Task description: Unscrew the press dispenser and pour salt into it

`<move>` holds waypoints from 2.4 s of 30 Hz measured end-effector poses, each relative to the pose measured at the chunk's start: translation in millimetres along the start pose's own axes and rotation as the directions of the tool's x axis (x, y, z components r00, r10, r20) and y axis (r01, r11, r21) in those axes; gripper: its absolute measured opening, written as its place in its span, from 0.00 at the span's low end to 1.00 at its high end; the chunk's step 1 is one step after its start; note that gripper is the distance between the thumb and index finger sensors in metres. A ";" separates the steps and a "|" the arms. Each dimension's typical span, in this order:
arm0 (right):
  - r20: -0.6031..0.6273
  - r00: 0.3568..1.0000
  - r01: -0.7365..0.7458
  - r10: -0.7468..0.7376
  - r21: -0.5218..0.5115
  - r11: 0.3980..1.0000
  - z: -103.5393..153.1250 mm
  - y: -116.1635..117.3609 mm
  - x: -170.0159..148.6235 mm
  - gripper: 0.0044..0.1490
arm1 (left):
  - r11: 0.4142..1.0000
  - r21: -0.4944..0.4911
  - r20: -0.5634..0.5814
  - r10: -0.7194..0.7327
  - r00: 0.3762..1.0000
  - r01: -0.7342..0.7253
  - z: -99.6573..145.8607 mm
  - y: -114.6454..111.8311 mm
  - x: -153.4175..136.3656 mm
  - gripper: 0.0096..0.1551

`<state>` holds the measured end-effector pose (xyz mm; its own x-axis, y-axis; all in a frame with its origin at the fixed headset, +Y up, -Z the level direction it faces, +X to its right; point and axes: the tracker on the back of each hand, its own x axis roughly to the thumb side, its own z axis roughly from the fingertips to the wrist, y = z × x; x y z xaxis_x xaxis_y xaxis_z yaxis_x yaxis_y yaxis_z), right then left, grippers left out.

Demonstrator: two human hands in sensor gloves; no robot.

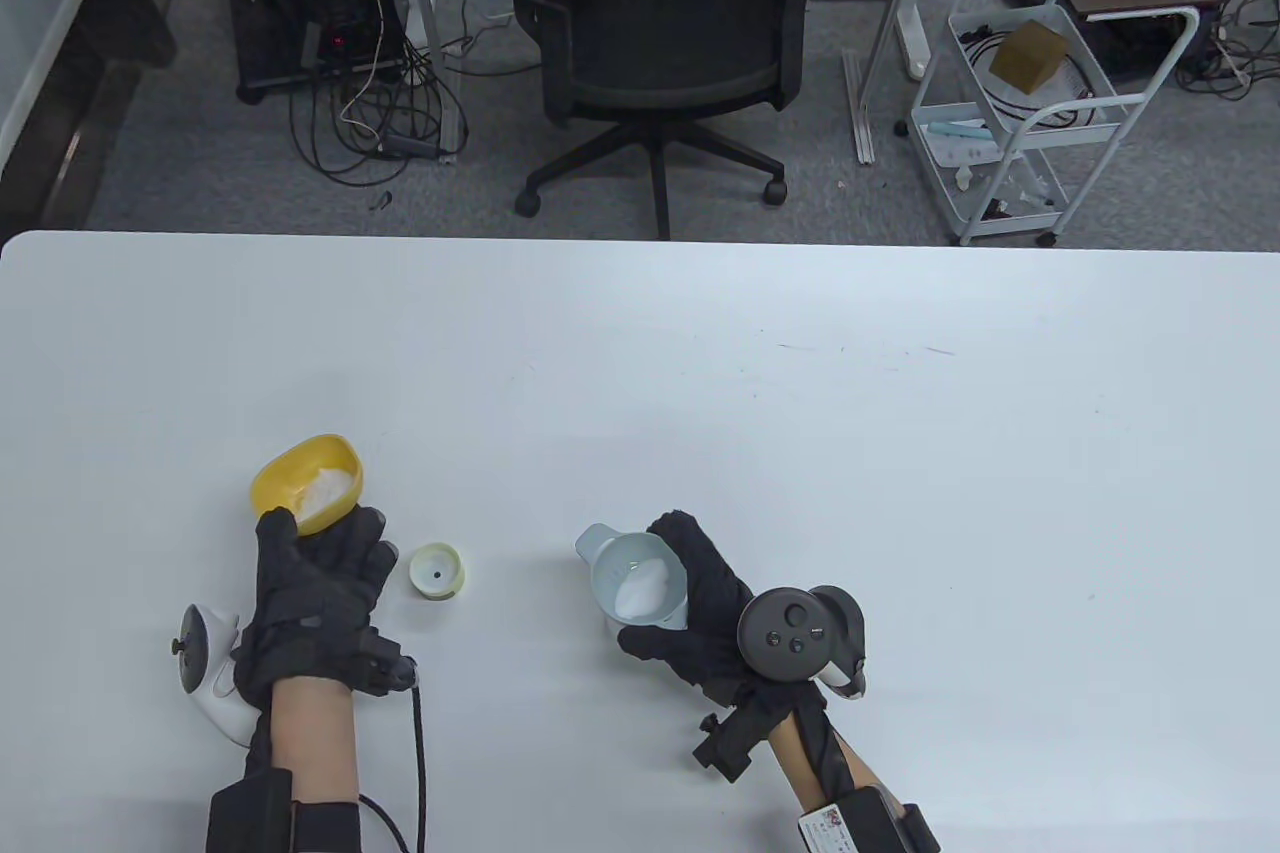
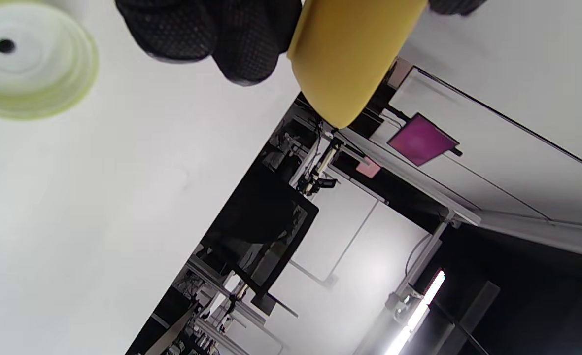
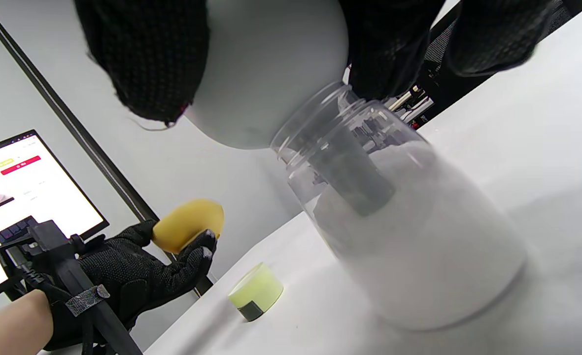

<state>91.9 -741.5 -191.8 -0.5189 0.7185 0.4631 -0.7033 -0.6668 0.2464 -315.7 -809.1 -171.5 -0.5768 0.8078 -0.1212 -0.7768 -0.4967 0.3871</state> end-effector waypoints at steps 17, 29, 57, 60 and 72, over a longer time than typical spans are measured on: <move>0.005 1.000 -0.013 0.013 0.005 1.000 0.4 1.3 0.3 0.72 | 0.974 0.227 -0.145 0.031 0.989 0.003 -0.6 29.1 -11.4 0.56; 0.003 1.000 -0.013 0.013 0.004 1.000 0.5 0.9 0.0 0.72 | 0.963 0.269 -0.175 0.020 0.984 0.029 -0.4 31.9 -12.5 0.56; 0.008 1.000 -0.020 0.020 -0.001 1.000 0.6 0.3 0.6 0.71 | 0.999 0.021 -0.221 -0.033 0.975 0.039 6.2 5.1 -4.2 0.68; 0.011 1.000 -0.013 0.013 -0.002 1.000 0.1 0.1 0.8 0.70 | 0.986 -0.010 -0.169 -0.166 0.971 0.167 7.5 -7.2 2.2 0.65; 0.032 0.999 -0.037 0.037 -0.013 0.999 -0.5 -0.4 0.6 0.70 | 0.889 -0.164 0.020 -0.431 0.902 0.428 16.6 -61.4 9.5 0.63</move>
<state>91.6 -740.7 -192.1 -0.5287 0.6864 0.4994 -0.6898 -0.6902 0.2184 -269.3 -765.7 -181.3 -0.1807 0.9493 -0.2574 -0.9787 -0.1477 0.1425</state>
